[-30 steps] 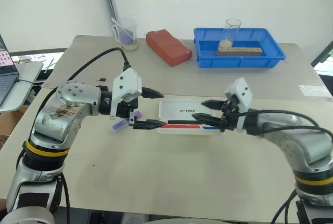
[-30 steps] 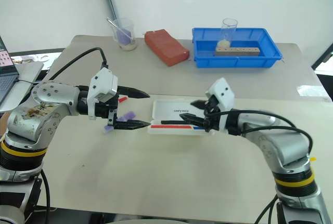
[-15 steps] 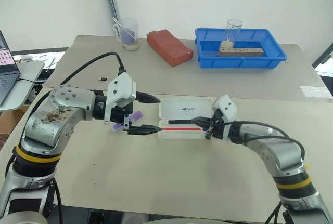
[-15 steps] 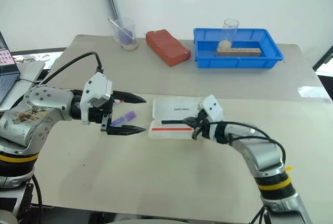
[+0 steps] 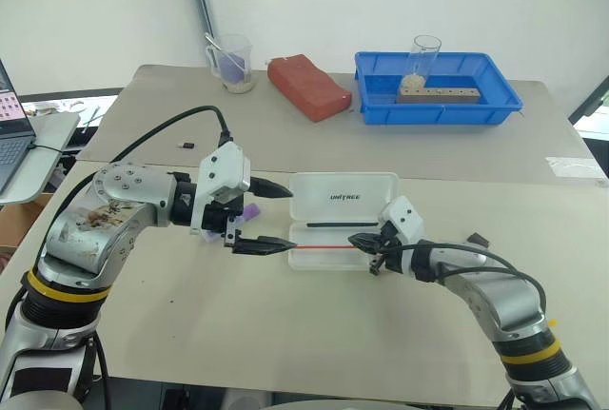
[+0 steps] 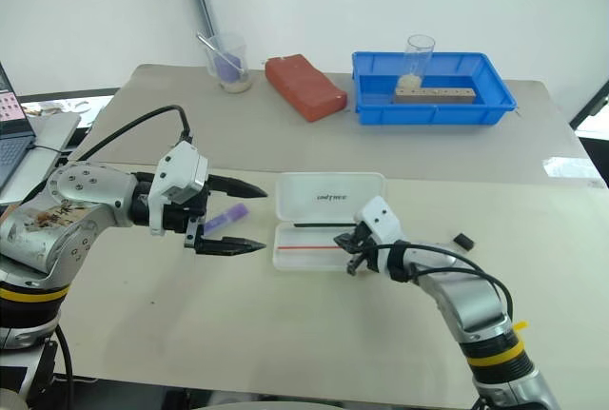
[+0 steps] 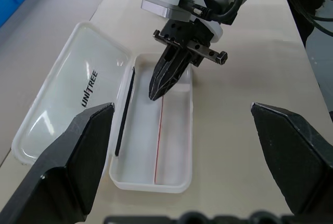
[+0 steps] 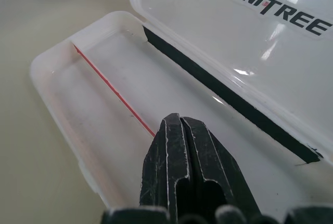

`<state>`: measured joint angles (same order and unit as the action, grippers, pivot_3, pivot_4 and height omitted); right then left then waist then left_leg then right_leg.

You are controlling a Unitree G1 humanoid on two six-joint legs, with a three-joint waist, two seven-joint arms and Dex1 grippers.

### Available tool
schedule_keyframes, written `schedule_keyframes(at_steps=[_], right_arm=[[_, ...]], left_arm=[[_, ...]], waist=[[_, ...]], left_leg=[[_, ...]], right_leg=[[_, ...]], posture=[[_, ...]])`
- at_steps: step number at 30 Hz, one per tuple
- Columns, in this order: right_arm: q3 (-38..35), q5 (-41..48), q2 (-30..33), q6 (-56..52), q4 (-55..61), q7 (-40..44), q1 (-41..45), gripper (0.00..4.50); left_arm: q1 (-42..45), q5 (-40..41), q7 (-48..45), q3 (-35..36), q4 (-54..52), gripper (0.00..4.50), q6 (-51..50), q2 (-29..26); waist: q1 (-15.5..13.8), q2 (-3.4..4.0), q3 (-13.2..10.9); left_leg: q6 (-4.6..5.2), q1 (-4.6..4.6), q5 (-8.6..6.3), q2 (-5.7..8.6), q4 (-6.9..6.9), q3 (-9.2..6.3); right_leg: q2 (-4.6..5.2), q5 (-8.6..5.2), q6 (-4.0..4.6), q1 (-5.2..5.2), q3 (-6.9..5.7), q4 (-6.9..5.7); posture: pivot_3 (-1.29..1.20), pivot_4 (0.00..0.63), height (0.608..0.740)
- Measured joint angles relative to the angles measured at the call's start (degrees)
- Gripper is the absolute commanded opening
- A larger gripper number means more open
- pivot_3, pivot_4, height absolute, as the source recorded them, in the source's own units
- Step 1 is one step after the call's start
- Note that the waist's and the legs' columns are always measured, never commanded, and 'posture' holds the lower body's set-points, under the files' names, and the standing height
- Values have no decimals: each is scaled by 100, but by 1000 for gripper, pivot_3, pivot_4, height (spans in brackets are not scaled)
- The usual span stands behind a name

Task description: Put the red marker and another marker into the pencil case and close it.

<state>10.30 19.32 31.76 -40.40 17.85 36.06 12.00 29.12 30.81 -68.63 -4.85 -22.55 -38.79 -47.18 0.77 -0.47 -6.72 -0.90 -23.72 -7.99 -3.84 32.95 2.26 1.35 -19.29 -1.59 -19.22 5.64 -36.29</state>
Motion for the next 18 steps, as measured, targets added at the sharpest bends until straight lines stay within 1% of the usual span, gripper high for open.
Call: schedule_keyframes(at_steps=[4, 8, 11, 13, 14, 18], right_arm=[[-12, 2, -8, 91, 49, 100, 0, 45], [-135, 105, 39, 243, 491, 288, 2, 45], [-327, 280, 117, 222, 772, 382, 38, 863], [-444, 465, 155, 91, 922, 446, 114, 1616], [-485, 572, 246, 4, 1031, 491, 190, 1864], [-758, 834, 493, -234, 1241, 541, 591, 3249]], left_arm=[[-27, -44, 46, 15, 121, 4500, 104, -34], [-247, -213, 133, 77, 517, 4500, 334, -70], [-305, -375, 223, 184, 861, 4500, 522, -87], [-303, -442, 329, 294, 1061, 4500, 714, -72], [-299, -521, 429, 382, 1242, 4500, 847, -43], [-275, -852, 706, 487, 1907, 4500, 1277, 55]], waist=[[0, 0, 0], [5, 1, 0], [4, -2, -1], [-9, -2, -1], [-11, -2, -1], [-6, -2, -1]], left_leg=[[0, -1, 0, 0, 0, 0], [0, -1, 0, -1, -3, 0], [0, -1, 0, -2, -3, 0], [0, -1, 0, -1, -2, 1], [0, -1, 0, 0, -2, 2], [0, -1, 0, -1, -4, 3]], right_leg=[[0, 0, 0, -2, 0, 0], [0, -1, 1, -4, 0, -1], [0, 0, 3, -5, 0, -2], [3, 2, 6, -3, -1, -2], [5, 3, 7, -4, -1, -2], [4, 16, 30, -5, -1, -1]], posture=[[0, 150, 740], [0, 150, 740], [0, 150, 740], [0, 150, 740], [0, 150, 740], [0, 150, 740]])
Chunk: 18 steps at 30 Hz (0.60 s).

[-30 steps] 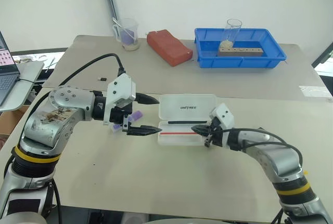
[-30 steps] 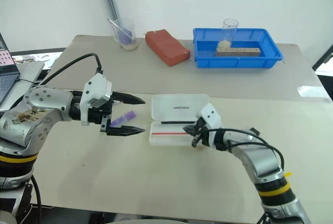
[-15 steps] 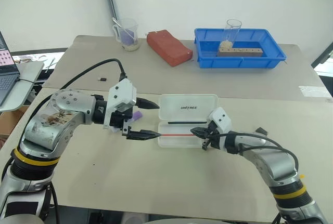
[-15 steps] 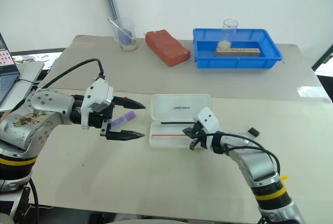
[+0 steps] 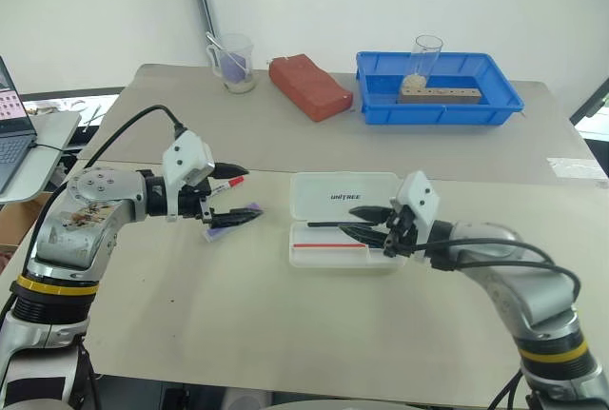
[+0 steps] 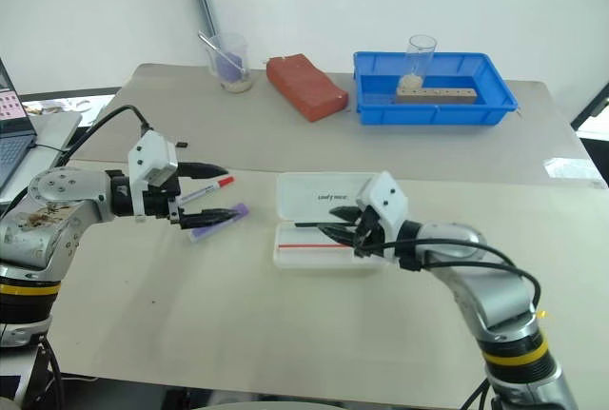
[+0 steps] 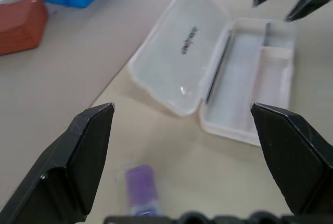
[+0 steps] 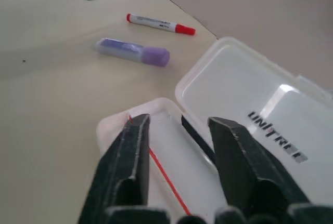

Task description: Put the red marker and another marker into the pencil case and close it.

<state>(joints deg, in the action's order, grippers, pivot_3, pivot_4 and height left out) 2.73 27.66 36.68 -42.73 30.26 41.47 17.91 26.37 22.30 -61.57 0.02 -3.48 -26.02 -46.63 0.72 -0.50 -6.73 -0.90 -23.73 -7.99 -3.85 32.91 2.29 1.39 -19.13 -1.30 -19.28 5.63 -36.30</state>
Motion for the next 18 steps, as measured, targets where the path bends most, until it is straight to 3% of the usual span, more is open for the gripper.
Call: schedule_keyframes(at_steps=[2, 4, 10, 14, 18], right_arm=[[-83, 52, 57, -51, 15, 0, 91, 4046], [-83, 61, 66, -59, 11, -3, 105, 4454], [-107, 166, 127, -168, 29, 4, 106, 4454], [-239, 625, 280, -545, 266, 78, 572, 4454], [-378, 1175, 378, -990, 425, 106, 1229, 4454]], left_arm=[[0, -87, 14, 0, 187, 4500, 156, 28], [0, -129, 4, -2, 222, 4500, 237, 77], [174, -338, -94, -21, 706, 4500, 500, 83], [487, -847, 199, -22, 1947, 4500, 940, 115], [928, -1248, 558, -107, 3331, 4500, 1268, 500]], waist=[[-3, -4, 1], [-5, -4, 1], [5, -4, 1], [10, -4, 1], [-14, -9, 1]], left_leg=[[0, -1, 0, -1, -2, 0], [0, -4, 0, 0, -2, 0], [0, 0, 0, 0, -2, 1], [0, -2, 0, 0, -2, 3], [1, -4, 0, 1, -1, 2]], right_leg=[[0, 0, 2, -1, -1, 1], [0, 0, 3, -1, -1, 1], [-1, 0, 3, -4, -1, -7], [0, 0, 3, -14, 1, -24], [-1, -2, 6, -22, -3, -40]], posture=[[0, 150, 740], [0, 150, 740], [0, 150, 740], [0, 150, 740], [0, 150, 740]])
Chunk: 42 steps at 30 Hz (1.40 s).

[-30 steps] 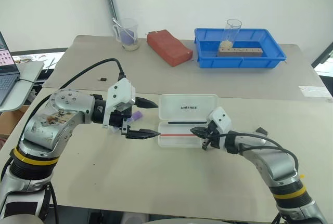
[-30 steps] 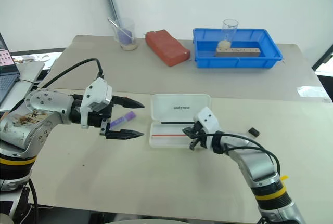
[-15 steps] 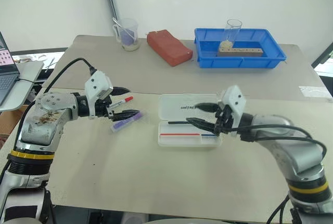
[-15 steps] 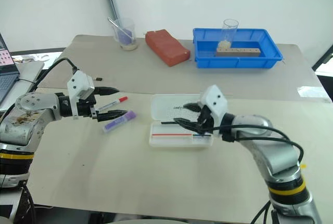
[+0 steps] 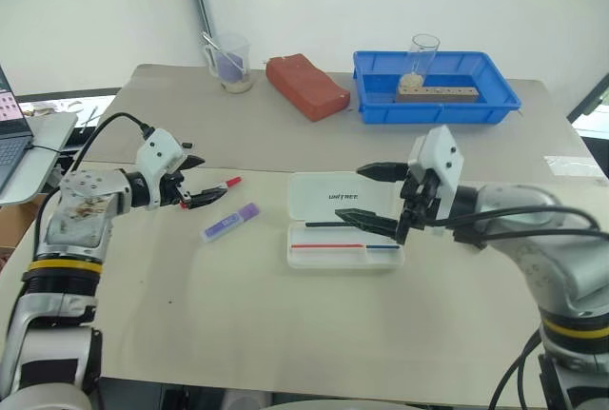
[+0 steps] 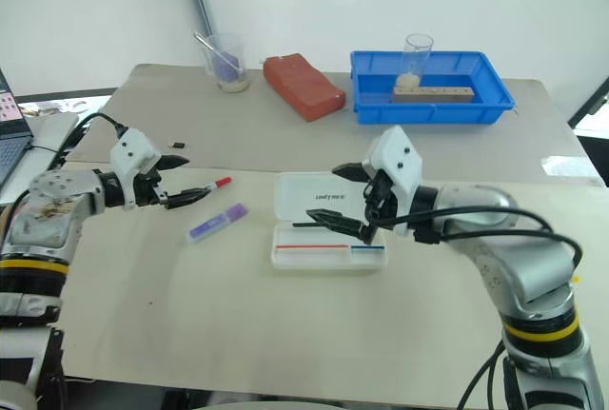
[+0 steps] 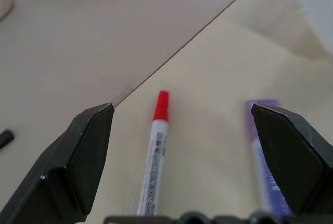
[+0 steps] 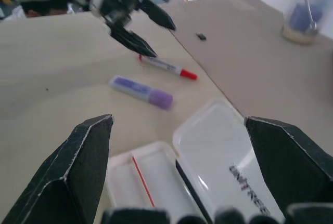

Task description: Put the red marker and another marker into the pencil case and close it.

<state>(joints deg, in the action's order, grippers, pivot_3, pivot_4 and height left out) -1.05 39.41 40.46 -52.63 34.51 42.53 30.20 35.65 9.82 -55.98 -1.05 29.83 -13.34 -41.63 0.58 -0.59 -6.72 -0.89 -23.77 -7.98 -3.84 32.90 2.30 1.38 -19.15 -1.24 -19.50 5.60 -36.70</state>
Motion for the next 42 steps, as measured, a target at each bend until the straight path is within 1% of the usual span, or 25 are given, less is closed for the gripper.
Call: schedule_keyframes(at_steps=[4, 5, 7, 8, 11, 12, 14, 15, 20, 22, 24, 26, 28, 29, 30, 32, 34, 36, 38, 41, 42], right_arm=[[1, 377, -25, -343, 101, -171, 374, 4454], [-2, 471, -59, -426, 113, -234, 488, 4494], [-26, 622, -74, -544, 152, -397, 597, 4500], [-27, 692, -85, -606, 158, -456, 632, 4500], [-42, 836, -103, -707, 228, -658, 689, 4500], [-43, 878, -104, -718, 239, -701, 691, 4500], [-43, 914, -102, -724, 255, -775, 691, 4500], [-43, 917, -94, -724, 255, -790, 691, 4500], [-42, 883, -62, -685, 250, -821, 674, 4500], [-39, 784, 2, -582, 256, -803, 575, 4500], [-35, 624, 137, -452, 257, -759, 284, 4500], [-54, 486, 425, -297, 314, -620, -164, 4500], [-55, 348, 680, -183, 371, -447, -604, 4500], [-55, 318, 731, -154, 373, -400, -687, 4500], [-92, 186, 913, 9, 479, -323, -988, 4500], [-129, 47, 1055, 111, 545, -235, -1438, 4500], [-205, -93, 1155, 243, 607, -151, -1935, 4500], [-216, -229, 1253, 315, 684, -138, -2152, 4500], [-262, -299, 1288, 340, 748, -165, -2279, 4500], [-302, -322, 1217, 337, 864, -328, -2325, 4500], [-317, -321, 1158, 329, 904, -416, -2357, 4500]], left_arm=[[447, -326, 190, -77, 1456, 4500, 274, 303], [508, -385, 183, -103, 1753, 4233, 341, 338], [643, -429, 76, -113, 2178, 3584, 523, 394], [714, -453, 17, -114, 2312, 3159, 594, 394], [824, -540, -98, -115, 2616, 1727, 787, 393], [846, -563, -123, -114, 2679, 1166, 834, 391], [856, -571, -156, -106, 2728, 323, 893, 386], [855, -581, -181, -105, 2733, 155, 936, 382], [786, -571, -133, -1, 2702, 155, 997, 371], [656, -525, -8, 103, 2493, 155, 1039, 369], [468, -334, 2, 297, 1831, 155, 884, 340], [236, -2, -237, 360, 425, 155, 453, 262], [209, 337, -494, 346, -1127, 155, 45, 149], [218, 410, -550, 342, -1439, 155, -26, 130], [220, 529, -599, 257, -2056, 155, -302, 131], [221, 686, -706, -17, -2864, 155, -669, 212], [147, 686, -845, -645, -3551, 155, -821, 440], [-55, 473, -901, -1240, -3695, 155, -693, 671], [-154, 41, -788, -1771, -3362, 155, -358, 992], [-145, -372, -506, -2092, -2701, 155, -12, 1453], [-125, -452, -471, -2149, -2537, 155, 97, 1520]], waist=[[6, -9, 1], [14, -10, 2], [12, -18, 7], [9, -18, 8], [12, -16, 14], [12, -15, 16], [12, -14, 18], [11, -14, 18], [18, -15, 18], [19, -15, 18], [9, -25, 17], [-28, -28, 16], [-65, -26, 19], [-58, -22, 22], [-59, -11, 29], [-59, -7, 33], [-44, -2, 36], [-3, 0, 37], [47, -8, 32], [47, -14, 29], [43, -14, 29]], left_leg=[[0, -11, 0, 0, 1, 3], [0, -17, 0, 0, 0, 3], [1, -38, 1, -2, 0, 2], [5, -40, 3, -2, 1, 0], [6, -38, 4, -2, 0, 2], [6, -38, 4, -1, 0, 2], [6, -38, 4, -2, 1, 2], [6, -39, 4, -2, 1, 2], [7, -39, 4, -3, 0, 2], [7, -40, 5, -6, 0, 2], [6, -46, 5, -8, 0, 1], [4, -57, 7, -8, 2, 3], [3, -54, 8, -3, 6, 18], [3, -49, 8, -2, 7, 20], [3, -47, 8, 1, 8, 23], [3, -31, 8, 2, 8, 20], [3, -27, 8, 3, 10, 16], [4, -23, 8, 4, 11, 15], [5, -23, 8, 2, 11, -4], [6, -28, 8, 3, 13, -19], [6, -32, 8, 4, 13, -20]], right_leg=[[0, 0, 1, -19, 2, -9], [0, 1, 1, -30, 2, -13], [-2, 1, 2, -57, 0, -32], [-3, 1, 2, -60, -1, -33], [-3, 2, 3, -61, 0, -36], [-3, 2, 3, -61, 0, -36], [-2, 2, 3, -61, 0, -37], [-2, 2, 3, -61, 0, -37], [-3, 2, 3, -62, 0, -38], [-4, 2, 3, -64, 0, -39], [-5, 2, 3, -64, -5, -39], [0, 2, 4, -62, -6, -36], [9, 3, 4, -55, 1, -30], [9, 3, 4, -52, 5, -30], [10, 2, 3, -49, 8, -28], [8, -3, -4, -32, 7, -26], [4, -7, -12, -27, 10, -24], [2, -7, -12, -24, 15, -22], [-13, -6, -10, -25, 17, -21], [-18, -7, -11, -28, 14, -22], [-17, -7, -11, -31, 15, -20]], posture=[[0, 150, 740], [0, 150, 740], [0, 150, 740], [0, 150, 740], [0, 150, 740], [0, 150, 740], [0, 150, 740], [0, 150, 740], [0, 150, 740], [0, 150, 740], [0, 150, 740], [0, 150, 740], [0, 150, 740], [0, 150, 740], [0, 150, 740], [0, 150, 740], [0, 150, 740], [0, 150, 740], [0, 150, 740], [0, 150, 740], [0, 150, 740]])
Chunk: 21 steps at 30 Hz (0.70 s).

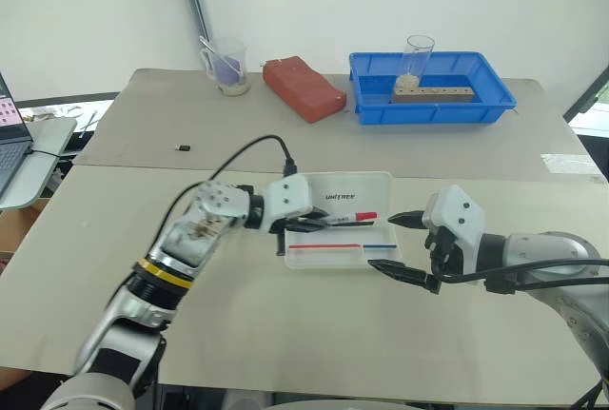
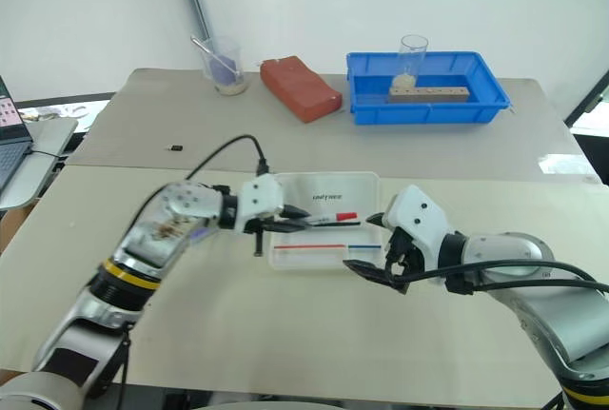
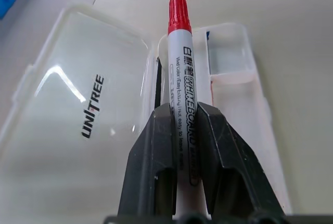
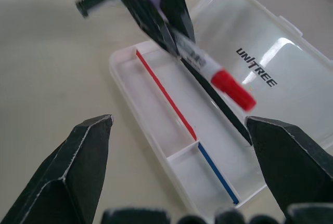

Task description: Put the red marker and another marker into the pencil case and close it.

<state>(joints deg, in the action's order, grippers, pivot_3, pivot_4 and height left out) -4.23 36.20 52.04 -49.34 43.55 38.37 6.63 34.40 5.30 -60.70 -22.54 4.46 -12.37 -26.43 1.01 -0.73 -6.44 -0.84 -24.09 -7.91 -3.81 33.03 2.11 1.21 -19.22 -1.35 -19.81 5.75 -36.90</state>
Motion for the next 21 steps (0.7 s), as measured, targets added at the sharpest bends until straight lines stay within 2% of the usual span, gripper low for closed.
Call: schedule_keyframes(at_steps=[2, 4, 5, 10, 11, 16, 19, 21], right_arm=[[-24, 2, -125, -69, 78, -183, -78, 4500], [-30, -7, -228, -133, 157, -380, -111, 4500], [-30, -18, -232, -136, 185, -441, -116, 4500], [-30, -64, -332, -175, 169, -648, -50, 4500], [-29, -58, -349, -189, 139, -656, 4, 4500], [97, 14, -450, -210, 31, -602, 346, 4500], [222, 123, -598, -238, -79, -503, 639, 4500], [462, 288, -874, -335, -271, -428, 1192, 4500]], left_arm=[[105, -153, 50, -50, 287, 155, 158, 102], [182, -251, 47, -58, 425, 1249, 261, 152], [183, -299, 44, -65, 453, 1532, 314, 166], [142, -222, -118, -43, 338, 3978, 317, 193], [125, -146, -136, -5, 199, 4311, 255, 191], [102, 209, -23, 593, -344, 4417, -282, -67], [51, 328, 190, 1167, -376, 4417, -604, -453], [-282, 371, 386, 1616, -390, 4417, -727, -824]], waist=[[-18, 0, 0], [-27, 1, 1], [-31, 1, 1], [-26, 3, 2], [-25, 3, 2], [-5, 4, 2], [22, 8, 4], [104, 10, 6]], left_leg=[[0, -7, 0, 4, 2, 0], [0, -10, 0, 6, 6, 0], [0, -10, 0, 9, 8, 0], [0, -10, 0, 8, 8, -1], [0, -9, 0, 7, 8, -1], [0, -7, 0, 4, 7, -3], [0, -2, 0, 0, 3, -5], [1, 9, 0, -2, -6, -3]], right_leg=[[2, 0, 0, -4, 0, 1], [4, 0, 0, -4, 0, 1], [6, 0, 0, -3, 0, 1], [6, 0, -1, -2, -2, 0], [5, 0, -1, -2, -2, 0], [2, -8, -15, -2, -2, -2], [-1, -12, -22, -3, -2, -5], [0, -12, -21, -2, 2, -8]], posture=[[0, 150, 740], [0, 150, 740], [0, 150, 740], [0, 150, 740], [0, 150, 740], [0, 150, 740], [0, 150, 740], [0, 150, 740]])
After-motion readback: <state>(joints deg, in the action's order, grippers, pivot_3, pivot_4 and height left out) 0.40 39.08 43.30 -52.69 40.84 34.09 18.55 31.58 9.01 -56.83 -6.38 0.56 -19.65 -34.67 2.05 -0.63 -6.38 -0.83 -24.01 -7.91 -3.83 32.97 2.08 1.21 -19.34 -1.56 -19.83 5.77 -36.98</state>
